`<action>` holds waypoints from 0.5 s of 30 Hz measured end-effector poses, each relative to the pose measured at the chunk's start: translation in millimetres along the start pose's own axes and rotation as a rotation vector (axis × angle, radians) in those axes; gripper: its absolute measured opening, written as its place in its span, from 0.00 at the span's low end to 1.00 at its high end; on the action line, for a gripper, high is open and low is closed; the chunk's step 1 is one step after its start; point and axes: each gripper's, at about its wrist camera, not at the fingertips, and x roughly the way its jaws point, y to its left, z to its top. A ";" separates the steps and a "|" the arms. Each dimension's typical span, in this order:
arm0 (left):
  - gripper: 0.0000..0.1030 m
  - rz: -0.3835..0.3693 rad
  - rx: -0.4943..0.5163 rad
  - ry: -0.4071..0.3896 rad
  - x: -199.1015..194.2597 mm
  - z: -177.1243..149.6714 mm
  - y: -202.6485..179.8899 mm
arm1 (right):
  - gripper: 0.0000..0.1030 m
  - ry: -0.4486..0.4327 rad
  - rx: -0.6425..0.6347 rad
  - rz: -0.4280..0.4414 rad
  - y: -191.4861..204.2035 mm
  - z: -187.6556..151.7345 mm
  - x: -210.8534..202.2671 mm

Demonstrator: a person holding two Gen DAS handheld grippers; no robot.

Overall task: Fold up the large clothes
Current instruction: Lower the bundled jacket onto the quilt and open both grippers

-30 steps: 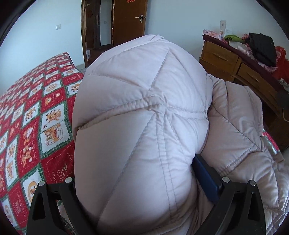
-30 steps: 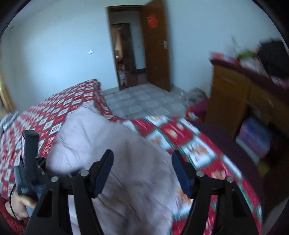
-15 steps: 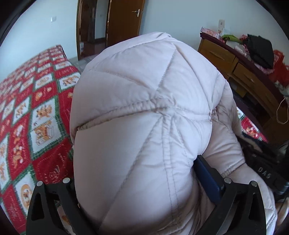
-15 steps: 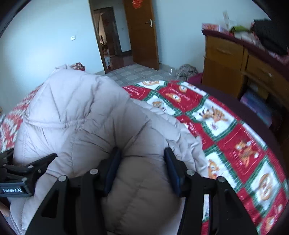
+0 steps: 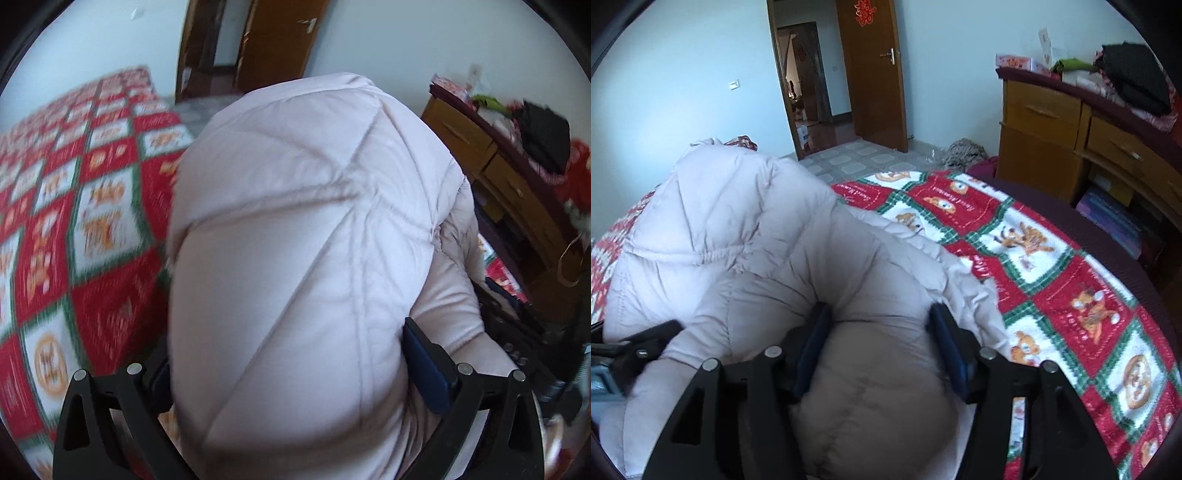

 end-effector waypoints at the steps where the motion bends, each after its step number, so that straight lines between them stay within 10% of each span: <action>1: 0.99 -0.003 -0.021 -0.002 -7.8 -5.2 2.4 | 0.66 -0.008 -0.011 -0.020 0.7 0.0 -2.6; 4: 0.99 0.024 0.012 -0.031 -27.7 -19.1 -2.5 | 0.92 -0.022 -0.002 -0.105 -4.5 -1.2 -11.2; 15: 0.99 0.127 0.105 -0.154 -89.9 -49.7 -17.3 | 0.92 -0.123 -0.028 -0.146 -2.9 -8.3 -75.2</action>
